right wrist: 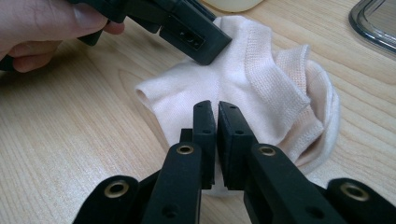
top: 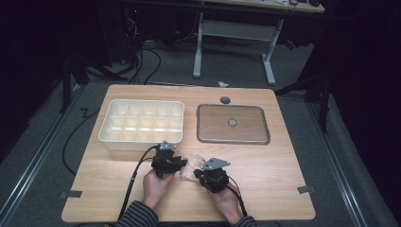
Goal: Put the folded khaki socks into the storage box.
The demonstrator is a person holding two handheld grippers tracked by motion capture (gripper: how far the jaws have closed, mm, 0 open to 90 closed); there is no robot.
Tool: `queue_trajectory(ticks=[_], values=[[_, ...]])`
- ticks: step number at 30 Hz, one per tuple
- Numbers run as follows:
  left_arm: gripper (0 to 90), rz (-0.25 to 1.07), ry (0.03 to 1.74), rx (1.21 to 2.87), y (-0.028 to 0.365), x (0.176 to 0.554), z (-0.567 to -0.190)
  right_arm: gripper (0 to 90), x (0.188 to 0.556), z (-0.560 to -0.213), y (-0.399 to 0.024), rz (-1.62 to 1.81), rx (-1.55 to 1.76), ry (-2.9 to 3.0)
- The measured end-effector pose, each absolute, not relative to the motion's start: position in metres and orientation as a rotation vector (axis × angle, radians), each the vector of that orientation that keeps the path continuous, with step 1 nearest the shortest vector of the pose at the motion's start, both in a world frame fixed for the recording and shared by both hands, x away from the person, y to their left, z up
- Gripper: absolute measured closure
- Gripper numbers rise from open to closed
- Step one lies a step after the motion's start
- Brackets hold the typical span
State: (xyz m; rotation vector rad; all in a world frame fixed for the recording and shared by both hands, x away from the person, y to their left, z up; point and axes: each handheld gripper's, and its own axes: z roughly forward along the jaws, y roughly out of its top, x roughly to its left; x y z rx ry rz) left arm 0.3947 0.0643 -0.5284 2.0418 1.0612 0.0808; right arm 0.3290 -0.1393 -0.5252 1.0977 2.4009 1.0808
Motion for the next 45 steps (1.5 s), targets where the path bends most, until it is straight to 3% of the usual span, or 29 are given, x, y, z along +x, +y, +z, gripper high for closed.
queue_trajectory(ticks=[8,28,32,45], values=[[83.1,0.071,1.047,2.040,0.064,0.395,-0.529,86.0,0.328,-0.526,-0.139,1.077,1.084,2.399],[84.6,0.040,0.983,1.994,0.073,0.383,-0.511,85.4,0.327,-0.524,-0.137,1.067,1.057,2.432],[84.6,0.047,0.979,1.999,0.073,0.381,-0.509,74.2,0.326,-0.522,-0.136,1.098,1.059,2.430],[84.7,0.045,0.974,2.006,0.075,0.379,-0.505,85.1,0.350,-0.503,-0.136,1.153,1.135,2.341]])
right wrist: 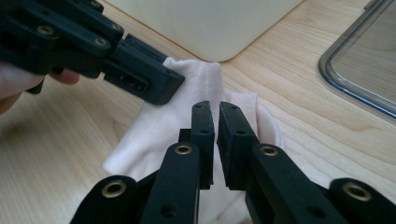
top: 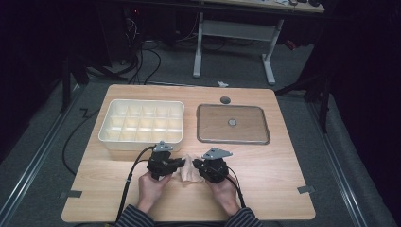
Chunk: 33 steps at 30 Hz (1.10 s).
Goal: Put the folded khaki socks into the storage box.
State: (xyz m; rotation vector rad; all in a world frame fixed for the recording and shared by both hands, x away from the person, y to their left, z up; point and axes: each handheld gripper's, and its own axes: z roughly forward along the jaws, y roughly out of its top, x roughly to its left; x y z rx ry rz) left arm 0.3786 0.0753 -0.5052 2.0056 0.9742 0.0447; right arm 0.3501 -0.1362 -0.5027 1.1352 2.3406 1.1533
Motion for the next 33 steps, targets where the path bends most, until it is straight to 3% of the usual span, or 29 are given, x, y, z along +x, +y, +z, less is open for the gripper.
queue_trajectory(ticks=[33], values=[[84.8,0.015,0.906,1.965,0.078,0.375,-0.500,88.4,0.362,-0.525,-0.126,1.065,1.156,2.416]])
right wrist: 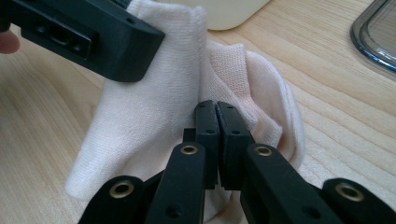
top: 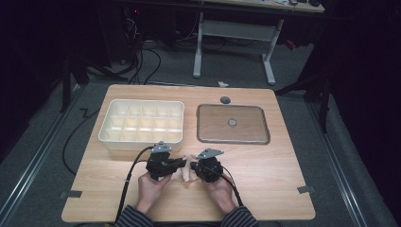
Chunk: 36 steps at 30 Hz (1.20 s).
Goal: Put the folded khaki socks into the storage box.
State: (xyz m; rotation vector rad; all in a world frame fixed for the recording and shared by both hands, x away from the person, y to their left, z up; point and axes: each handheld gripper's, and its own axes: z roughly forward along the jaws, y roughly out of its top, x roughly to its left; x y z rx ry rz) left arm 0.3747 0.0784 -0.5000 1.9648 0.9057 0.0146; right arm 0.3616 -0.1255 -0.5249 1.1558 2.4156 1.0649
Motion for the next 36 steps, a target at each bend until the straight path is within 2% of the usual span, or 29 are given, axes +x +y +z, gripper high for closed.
queue_trajectory(ticks=[15,19,25,28,33,36], values=[[85.2,-0.045,0.855,1.934,0.076,0.377,-0.505,89.1,0.350,-0.524,-0.115,1.087,1.100,2.493],[85.2,-0.022,0.873,1.953,0.077,0.377,-0.504,78.1,0.349,-0.520,-0.120,1.096,1.115,2.472],[85.2,-0.007,0.885,1.959,0.078,0.376,-0.502,74.0,0.337,-0.508,-0.129,1.127,1.092,2.385],[85.2,-0.011,0.888,1.956,0.076,0.376,-0.503,67.5,0.333,-0.504,-0.139,1.143,1.124,2.281],[85.2,-0.010,0.889,1.959,0.074,0.375,-0.504,59.1,0.337,-0.508,-0.145,1.117,1.183,2.261],[85.2,-0.008,0.890,1.958,0.074,0.375,-0.503,58.3,0.342,-0.515,-0.145,1.089,1.222,2.289]])
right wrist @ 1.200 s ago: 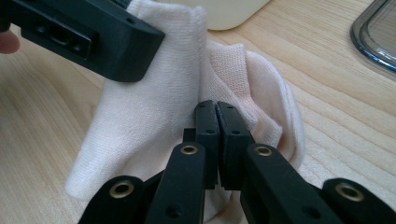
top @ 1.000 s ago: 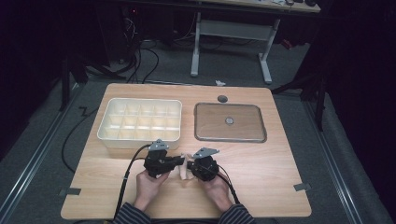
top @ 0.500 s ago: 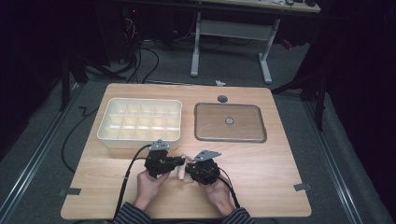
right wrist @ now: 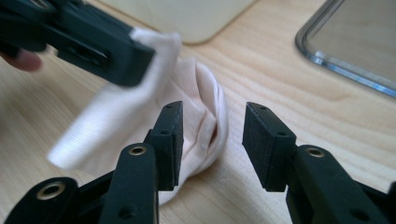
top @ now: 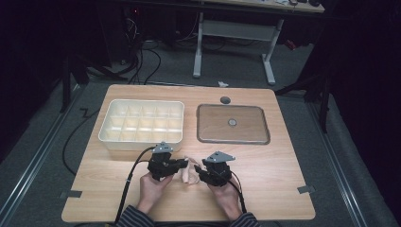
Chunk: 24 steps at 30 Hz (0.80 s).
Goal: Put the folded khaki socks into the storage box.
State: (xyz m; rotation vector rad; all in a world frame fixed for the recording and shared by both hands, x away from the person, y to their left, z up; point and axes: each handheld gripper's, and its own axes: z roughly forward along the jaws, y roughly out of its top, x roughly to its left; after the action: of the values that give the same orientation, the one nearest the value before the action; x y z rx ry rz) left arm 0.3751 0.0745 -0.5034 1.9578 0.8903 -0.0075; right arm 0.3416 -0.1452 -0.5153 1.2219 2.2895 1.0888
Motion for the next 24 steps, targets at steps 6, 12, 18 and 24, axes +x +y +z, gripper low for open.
queue_trajectory(ticks=[6,12,18,24], values=[[85.2,-0.012,0.886,1.951,0.0745,0.3750,-0.5026,75.6,0.3464,-0.5266,-0.1420,1.102,1.232,2.368],[85.2,-0.020,0.884,1.936,0.0716,0.3753,-0.5014,79.0,0.3442,-0.5254,-0.1410,1.081,1.207,2.385],[85.1,-0.023,0.877,1.944,0.0680,0.3773,-0.5015,79.5,0.3432,-0.5257,-0.1396,1.099,1.203,2.399],[85.1,-0.006,0.867,1.956,0.0649,0.3802,-0.4970,80.4,0.3430,-0.5270,-0.1403,1.122,1.227,2.405]])
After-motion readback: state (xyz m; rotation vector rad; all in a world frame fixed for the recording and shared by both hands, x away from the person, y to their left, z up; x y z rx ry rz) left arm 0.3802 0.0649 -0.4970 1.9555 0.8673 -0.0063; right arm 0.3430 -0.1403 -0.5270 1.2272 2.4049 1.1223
